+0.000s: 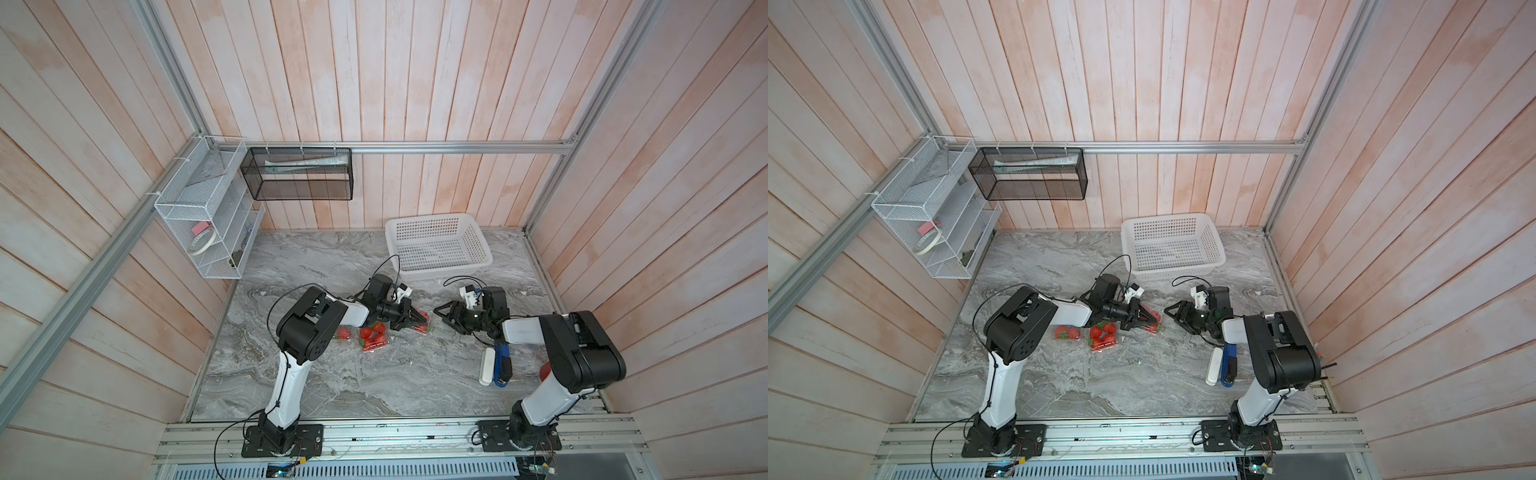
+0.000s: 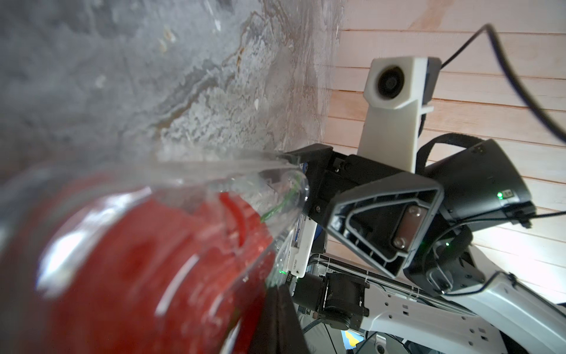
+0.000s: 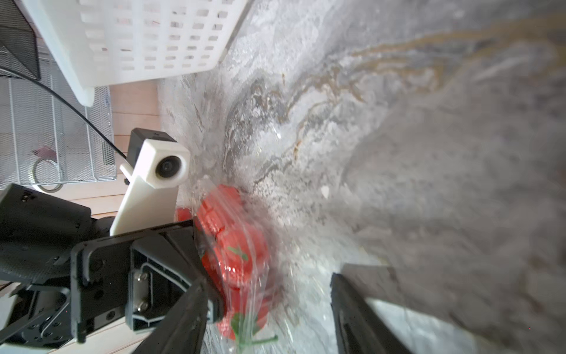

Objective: Pack strawberries into containers
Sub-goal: Close the packing box at the center of the board.

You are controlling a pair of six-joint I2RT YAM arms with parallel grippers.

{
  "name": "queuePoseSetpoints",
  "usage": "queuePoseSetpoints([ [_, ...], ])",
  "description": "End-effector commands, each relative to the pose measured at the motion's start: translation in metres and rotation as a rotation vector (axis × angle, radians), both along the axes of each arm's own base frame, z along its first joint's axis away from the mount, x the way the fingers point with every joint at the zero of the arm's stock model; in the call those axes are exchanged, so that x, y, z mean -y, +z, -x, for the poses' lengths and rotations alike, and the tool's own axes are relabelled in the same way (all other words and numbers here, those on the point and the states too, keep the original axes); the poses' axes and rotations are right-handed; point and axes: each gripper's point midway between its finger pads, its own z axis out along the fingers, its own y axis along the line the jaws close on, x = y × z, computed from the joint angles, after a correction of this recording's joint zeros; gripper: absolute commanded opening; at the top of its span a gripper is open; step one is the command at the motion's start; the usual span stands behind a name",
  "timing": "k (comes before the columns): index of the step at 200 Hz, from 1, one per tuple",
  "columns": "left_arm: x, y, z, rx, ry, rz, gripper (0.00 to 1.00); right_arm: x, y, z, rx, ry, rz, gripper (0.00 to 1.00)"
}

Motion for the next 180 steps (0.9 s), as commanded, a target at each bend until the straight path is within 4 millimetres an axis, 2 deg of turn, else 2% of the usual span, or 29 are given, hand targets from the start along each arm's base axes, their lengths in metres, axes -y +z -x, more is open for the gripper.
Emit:
queuePoseSetpoints([
  [1,-0.012,-0.035,0.004,-0.082,0.029,-0.099,0.05,-0.009,0.013,-0.013,0.058,0.022,-0.069,0.64],
  [42,-0.013,-0.039,0.003,-0.093,0.031,-0.107,0.05,-0.011,0.008,-0.009,0.039,0.033,-0.093,0.48],
  [125,-0.014,-0.041,-0.001,-0.096,0.039,-0.114,0.05,-0.025,-0.006,-0.004,0.007,0.079,-0.107,0.39],
  [180,-0.015,-0.043,0.0,-0.099,0.038,-0.12,0.05,-0.026,-0.011,0.0,-0.006,0.073,-0.133,0.23],
])
